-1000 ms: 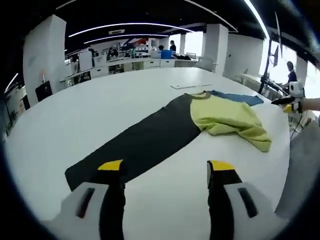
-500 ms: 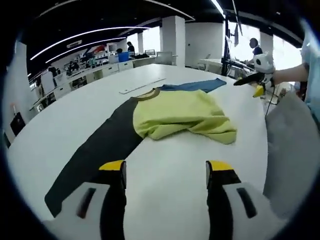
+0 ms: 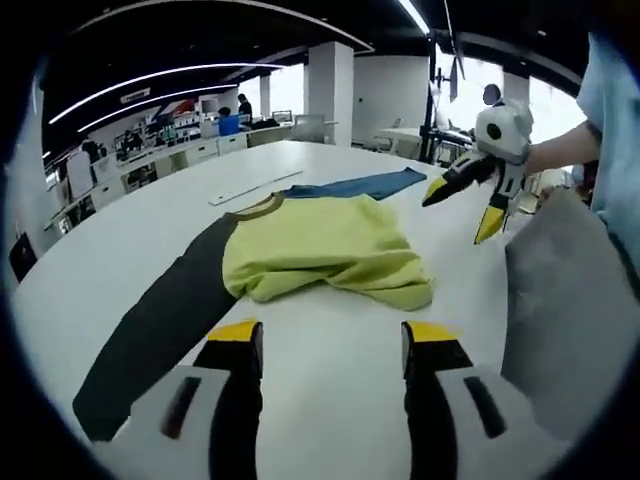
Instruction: Fold the garment on the visible template until the final outline fits inside the template.
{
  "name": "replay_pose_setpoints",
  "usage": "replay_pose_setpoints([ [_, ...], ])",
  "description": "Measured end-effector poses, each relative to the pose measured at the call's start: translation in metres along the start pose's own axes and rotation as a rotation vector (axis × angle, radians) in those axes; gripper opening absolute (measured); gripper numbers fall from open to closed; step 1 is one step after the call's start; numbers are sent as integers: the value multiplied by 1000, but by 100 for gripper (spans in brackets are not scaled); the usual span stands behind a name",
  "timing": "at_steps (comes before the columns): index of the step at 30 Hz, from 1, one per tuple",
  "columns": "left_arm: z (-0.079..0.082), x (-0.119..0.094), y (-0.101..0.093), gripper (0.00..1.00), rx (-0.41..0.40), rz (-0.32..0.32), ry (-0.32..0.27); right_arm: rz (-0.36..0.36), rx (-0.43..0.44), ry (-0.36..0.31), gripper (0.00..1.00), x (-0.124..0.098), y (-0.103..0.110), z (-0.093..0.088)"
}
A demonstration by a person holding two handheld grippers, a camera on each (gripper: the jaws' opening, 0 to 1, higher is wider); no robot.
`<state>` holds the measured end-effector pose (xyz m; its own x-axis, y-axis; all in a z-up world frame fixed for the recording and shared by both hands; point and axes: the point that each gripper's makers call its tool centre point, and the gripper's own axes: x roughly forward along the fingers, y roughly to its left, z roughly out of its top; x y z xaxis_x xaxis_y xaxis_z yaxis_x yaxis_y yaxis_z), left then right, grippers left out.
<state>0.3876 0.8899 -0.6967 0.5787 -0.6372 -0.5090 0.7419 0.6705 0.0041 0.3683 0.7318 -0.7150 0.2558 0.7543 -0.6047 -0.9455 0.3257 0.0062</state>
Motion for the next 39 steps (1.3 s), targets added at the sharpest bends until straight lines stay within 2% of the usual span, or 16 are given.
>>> replay_pose_setpoints([
  [3, 2, -3, -8, 50, -19, -4, -11, 7, -62, 13, 48, 17, 3, 0],
  [7, 3, -8, -14, 47, -52, 3, -34, 7, -116, 33, 32, 34, 4, 3],
  [8, 2, -9, -15, 47, -55, 6, -37, 5, -136, 36, 30, 37, 4, 4],
  [11, 2, -11, -20, 48, -81, 14, -50, 11, -164, 70, 30, 50, 4, -1],
  [14, 3, -11, -23, 47, -102, 22, -65, 16, -157, 82, 23, 56, 6, -5],
  [15, 3, -11, -24, 46, -105, 24, -68, -6, -212, 111, 20, 56, 0, -9],
  [16, 3, -11, -25, 46, -114, 26, -73, -15, -230, 118, 17, 58, -2, -12],
  [19, 1, -10, -26, 46, -131, 28, -78, -14, -131, 97, 12, 62, -4, -10],
  [22, 0, -8, -28, 45, -149, 27, -83, -33, -139, 97, 0, 62, -8, -7],
  [24, -1, -7, -30, 45, -152, 24, -87, -29, -109, 98, 0, 59, -10, -4],
  [29, -2, -5, -34, 44, -171, 20, -96, -73, -180, 70, 0, 42, -29, 25],
  [39, -2, 3, -38, 41, -204, 3, -112, -151, -126, -26, 0, 24, -112, 103],
])
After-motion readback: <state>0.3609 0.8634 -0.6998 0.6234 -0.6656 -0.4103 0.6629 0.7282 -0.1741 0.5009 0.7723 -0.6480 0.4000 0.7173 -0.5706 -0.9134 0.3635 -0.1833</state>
